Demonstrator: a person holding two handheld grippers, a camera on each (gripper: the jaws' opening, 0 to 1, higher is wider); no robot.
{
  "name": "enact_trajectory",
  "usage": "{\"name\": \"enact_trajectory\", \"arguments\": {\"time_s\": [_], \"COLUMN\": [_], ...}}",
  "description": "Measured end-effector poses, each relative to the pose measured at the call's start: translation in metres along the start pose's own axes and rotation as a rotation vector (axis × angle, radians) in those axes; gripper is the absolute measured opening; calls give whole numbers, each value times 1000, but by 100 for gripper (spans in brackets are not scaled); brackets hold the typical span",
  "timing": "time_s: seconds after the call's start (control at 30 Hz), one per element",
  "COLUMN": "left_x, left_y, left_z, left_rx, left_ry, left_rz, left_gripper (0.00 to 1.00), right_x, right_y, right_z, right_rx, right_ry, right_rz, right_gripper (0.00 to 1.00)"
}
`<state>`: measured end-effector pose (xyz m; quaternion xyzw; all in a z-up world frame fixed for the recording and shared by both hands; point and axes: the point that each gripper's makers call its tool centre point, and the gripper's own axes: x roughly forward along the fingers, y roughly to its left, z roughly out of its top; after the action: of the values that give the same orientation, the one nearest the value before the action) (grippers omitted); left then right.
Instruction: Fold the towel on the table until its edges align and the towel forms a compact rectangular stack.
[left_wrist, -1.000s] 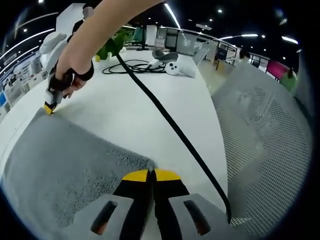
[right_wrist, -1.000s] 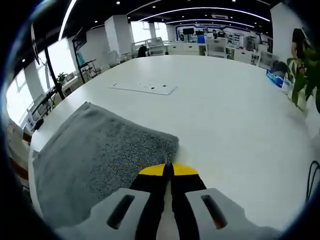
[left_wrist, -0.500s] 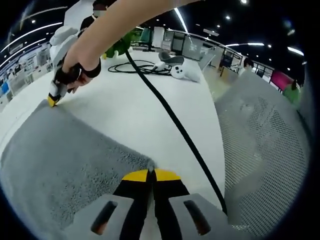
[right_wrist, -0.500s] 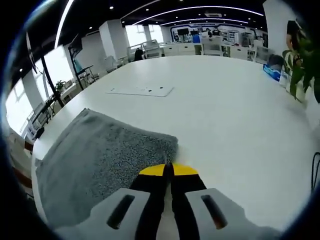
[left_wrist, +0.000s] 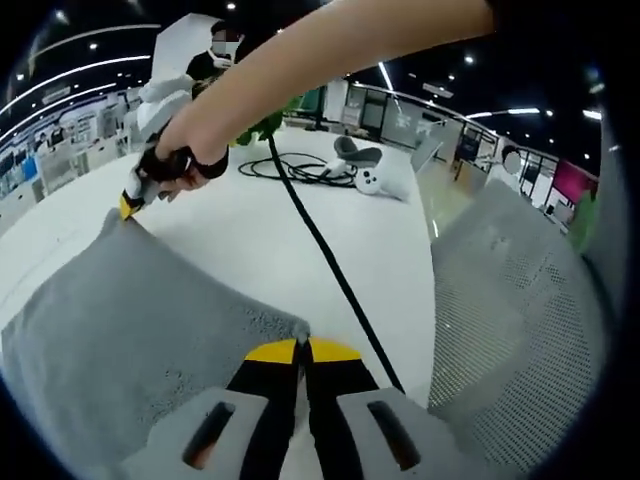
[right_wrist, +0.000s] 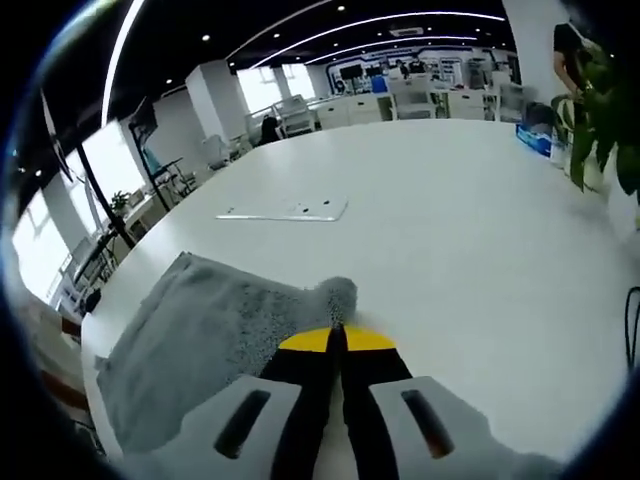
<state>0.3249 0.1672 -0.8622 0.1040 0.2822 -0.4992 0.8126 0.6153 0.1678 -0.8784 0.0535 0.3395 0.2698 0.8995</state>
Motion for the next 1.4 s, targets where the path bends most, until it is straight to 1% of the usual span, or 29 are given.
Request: {"name": "enact_trajectory", "arguments": {"time_s": [0.07, 0.1, 0.17, 0.23, 0.27, 0.33, 0.37, 0.43, 0.47, 0.5, 0.57, 0.67, 0.77, 0.8, 0.93, 1.07, 1.2, 1.4], "left_x": [-9, -15, -26, -37, -42, -50, -55, -59, -65, -68, -76, -88, -99, -100, -118, -138, -158, -177], "left_y": [3, 7, 13, 19, 21, 23, 24, 24, 24, 24, 25, 27, 30, 30, 39, 47, 55, 64], "left_z": [3, 3, 6, 12, 14, 15, 16, 18, 19, 19, 17, 16, 13, 13, 9, 7, 0, -7], "left_rx": [-12, 6, -14, -80, -93, -94, -106, -121, -130, -131, -134, -164, -184, -184, -200, -234, -248, -273], "left_ry": [-21, -25, -46, -93, -108, -116, -128, -144, -154, -156, -164, -189, -202, -204, -222, -254, -264, -275], "left_rz": [12, 26, 50, 76, 82, 92, 97, 103, 109, 112, 128, 151, 169, 172, 199, 225, 249, 274], "left_gripper": [2, 2, 2, 2, 2, 2, 2, 2, 2, 2, 2, 2, 2, 2, 2, 2, 2, 2], "right_x": [-1, -5, -8, -8, -8, -8, -11, -13, -15, -18, -20, -21, -21, -21, -19, -16, -12, -4], "right_y": [1, 3, 6, 9, 11, 15, 22, 28, 35, 42, 50, 62, 78, 79, 102, 123, 138, 157], "right_z": [3, 10, 16, 22, 25, 30, 33, 37, 42, 46, 51, 60, 69, 70, 80, 90, 96, 101], "right_rx": [11, 32, 69, 57, 44, 43, 54, 58, 56, 48, 48, 69, 63, 62, 68, 56, 50, 47], "right_ry": [-1, -12, -29, -34, -37, -43, -50, -57, -66, -76, -84, -108, -123, -124, -141, -155, -162, -163], "right_rz": [8, 5, 15, 23, 29, 37, 47, 52, 60, 67, 73, 95, 111, 112, 136, 150, 160, 174], "right_gripper": [0, 0, 0, 0, 0, 0, 0, 0, 0, 0, 0, 0, 0, 0, 0, 0, 0, 0]}}
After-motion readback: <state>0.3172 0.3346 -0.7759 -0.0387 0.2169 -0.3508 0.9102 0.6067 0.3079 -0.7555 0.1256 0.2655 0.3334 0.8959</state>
